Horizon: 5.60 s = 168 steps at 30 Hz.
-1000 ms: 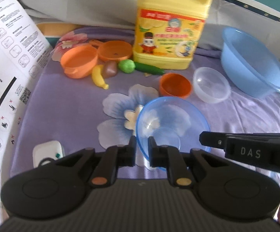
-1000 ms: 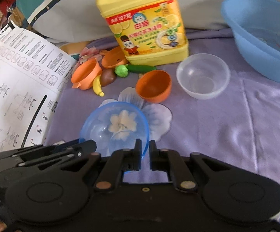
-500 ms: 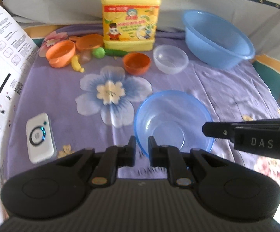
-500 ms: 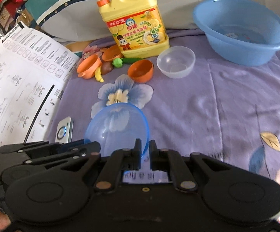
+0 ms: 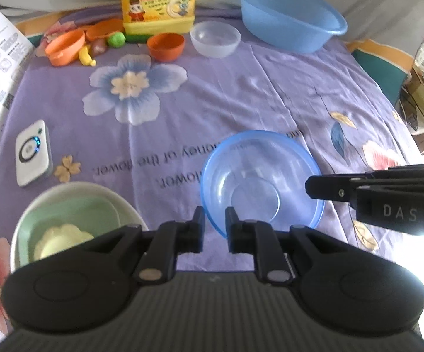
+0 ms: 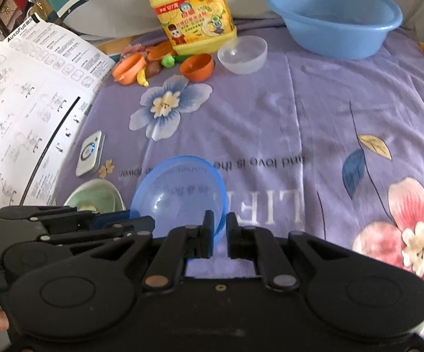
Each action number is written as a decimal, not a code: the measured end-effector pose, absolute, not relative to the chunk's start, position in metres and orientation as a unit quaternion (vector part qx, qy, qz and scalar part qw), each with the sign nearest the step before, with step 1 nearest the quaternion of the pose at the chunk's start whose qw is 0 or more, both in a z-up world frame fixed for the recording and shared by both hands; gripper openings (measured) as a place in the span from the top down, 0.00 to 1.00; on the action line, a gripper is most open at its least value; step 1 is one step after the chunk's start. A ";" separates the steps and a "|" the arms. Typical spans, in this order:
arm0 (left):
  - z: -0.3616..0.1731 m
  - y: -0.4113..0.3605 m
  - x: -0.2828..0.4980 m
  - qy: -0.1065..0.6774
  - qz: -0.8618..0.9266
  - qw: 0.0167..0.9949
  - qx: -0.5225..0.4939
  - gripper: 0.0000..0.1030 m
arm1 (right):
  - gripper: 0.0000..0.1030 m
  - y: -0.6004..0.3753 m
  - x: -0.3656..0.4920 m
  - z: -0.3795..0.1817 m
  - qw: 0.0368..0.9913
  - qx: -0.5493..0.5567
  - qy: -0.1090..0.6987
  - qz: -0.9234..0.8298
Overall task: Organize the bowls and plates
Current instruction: 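Lift the blue bowl, set it down beside the plate stack, open right gripper, then move the right gripper to the clear plastic bowl and grasp its rim, then lift the clear bowl, lower it into the blue bowl, open right gripper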
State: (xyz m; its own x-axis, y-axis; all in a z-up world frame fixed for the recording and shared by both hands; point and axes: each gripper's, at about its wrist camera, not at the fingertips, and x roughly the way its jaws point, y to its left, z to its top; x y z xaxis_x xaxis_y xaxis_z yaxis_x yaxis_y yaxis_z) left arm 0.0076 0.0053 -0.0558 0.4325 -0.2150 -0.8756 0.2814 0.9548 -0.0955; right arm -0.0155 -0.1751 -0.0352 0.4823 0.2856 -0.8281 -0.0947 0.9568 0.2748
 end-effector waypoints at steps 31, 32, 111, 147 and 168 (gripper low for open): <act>-0.076 0.007 -0.003 0.531 -0.151 0.833 0.033 0.86 | 0.92 -0.171 -0.022 -0.058 0.840 0.094 0.524 0.109; -0.077 0.007 -0.003 0.532 -0.150 0.833 0.033 0.86 | 0.92 -0.171 -0.022 -0.059 0.839 0.094 0.524 0.109; -0.048 -0.024 0.265 0.392 -0.107 0.911 0.066 0.31 | 0.53 -0.225 0.234 -0.056 0.879 0.191 0.437 0.008; -0.060 -0.069 0.245 0.431 -0.166 0.880 0.108 0.88 | 0.91 -0.226 0.208 -0.069 0.872 0.185 0.451 0.045; -0.016 -0.022 0.075 0.453 -0.163 0.873 0.073 0.88 | 0.91 -0.189 0.039 -0.026 0.866 0.136 0.473 0.089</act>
